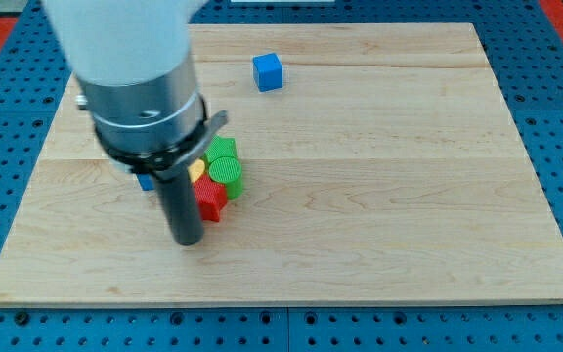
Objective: Push the blue triangle a bit down
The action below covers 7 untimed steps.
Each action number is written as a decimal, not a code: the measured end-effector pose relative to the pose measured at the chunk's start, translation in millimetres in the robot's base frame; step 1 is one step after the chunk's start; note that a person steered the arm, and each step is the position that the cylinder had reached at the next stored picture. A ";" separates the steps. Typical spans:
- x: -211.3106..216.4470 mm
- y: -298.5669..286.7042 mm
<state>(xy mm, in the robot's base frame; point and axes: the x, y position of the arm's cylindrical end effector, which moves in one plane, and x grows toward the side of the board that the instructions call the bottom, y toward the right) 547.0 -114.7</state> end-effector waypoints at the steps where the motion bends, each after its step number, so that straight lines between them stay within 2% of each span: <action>1: -5.0 -48.3; 3: -66.2 -91.8; 5: -120.3 -80.9; 6: -120.3 -62.8; 7: -92.6 -47.6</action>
<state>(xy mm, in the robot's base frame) 454.4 -162.3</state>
